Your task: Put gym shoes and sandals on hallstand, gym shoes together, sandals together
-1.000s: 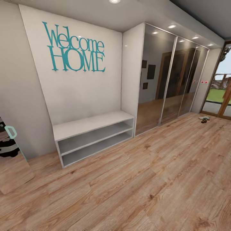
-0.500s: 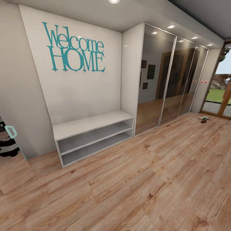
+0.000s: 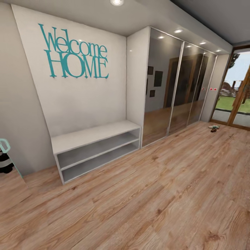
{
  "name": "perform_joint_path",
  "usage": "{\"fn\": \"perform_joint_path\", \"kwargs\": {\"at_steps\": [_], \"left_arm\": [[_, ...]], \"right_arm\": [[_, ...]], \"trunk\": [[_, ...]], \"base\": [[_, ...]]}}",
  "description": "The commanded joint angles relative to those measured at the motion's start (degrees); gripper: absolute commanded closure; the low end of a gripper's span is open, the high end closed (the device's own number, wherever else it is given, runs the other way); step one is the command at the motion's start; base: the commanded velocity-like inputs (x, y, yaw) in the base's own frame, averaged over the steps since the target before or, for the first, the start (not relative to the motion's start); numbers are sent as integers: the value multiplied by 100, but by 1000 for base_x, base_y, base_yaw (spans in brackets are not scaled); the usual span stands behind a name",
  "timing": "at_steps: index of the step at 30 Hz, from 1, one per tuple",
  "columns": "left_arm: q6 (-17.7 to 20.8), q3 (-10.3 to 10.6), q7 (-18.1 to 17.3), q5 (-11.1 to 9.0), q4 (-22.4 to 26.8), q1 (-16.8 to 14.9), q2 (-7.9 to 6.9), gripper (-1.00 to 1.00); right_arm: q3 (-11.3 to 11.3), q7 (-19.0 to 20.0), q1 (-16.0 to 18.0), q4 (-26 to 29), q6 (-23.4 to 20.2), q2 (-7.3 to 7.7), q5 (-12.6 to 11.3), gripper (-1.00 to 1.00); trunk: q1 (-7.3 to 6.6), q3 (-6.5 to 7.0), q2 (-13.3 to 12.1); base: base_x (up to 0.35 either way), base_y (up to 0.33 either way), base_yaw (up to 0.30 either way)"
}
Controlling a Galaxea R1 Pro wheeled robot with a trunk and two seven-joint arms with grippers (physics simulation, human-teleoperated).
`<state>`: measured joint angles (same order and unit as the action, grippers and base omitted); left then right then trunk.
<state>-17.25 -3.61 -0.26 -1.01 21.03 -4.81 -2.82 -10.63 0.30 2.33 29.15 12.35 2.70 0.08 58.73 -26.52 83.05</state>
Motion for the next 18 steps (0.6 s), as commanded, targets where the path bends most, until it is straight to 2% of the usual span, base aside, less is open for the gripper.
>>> {"fn": "perform_joint_path", "kwargs": {"at_steps": [1,11,15,18], "left_arm": [[-17,-8,-2,-10,-3,-2,1,-100],[-16,-14,-6,-6,27,-4,-18,-100],[8,-7,-8,4,76,-58,-29,-100],[45,-3,-10,9,100,-132,-49,-100]], "right_arm": [[-9,4,5,-6,20,-1,1,-100],[1,4,7,2,15,8,33,-100],[78,13,11,47,9,48,281,-100],[193,13,15,118,7,85,647,-100]], "trunk": [[0,-1,3],[0,13,3],[0,13,3],[0,14,3]], "base": [[0,0,-167],[0,0,-44],[0,0,-6],[0,0,-3]]}}
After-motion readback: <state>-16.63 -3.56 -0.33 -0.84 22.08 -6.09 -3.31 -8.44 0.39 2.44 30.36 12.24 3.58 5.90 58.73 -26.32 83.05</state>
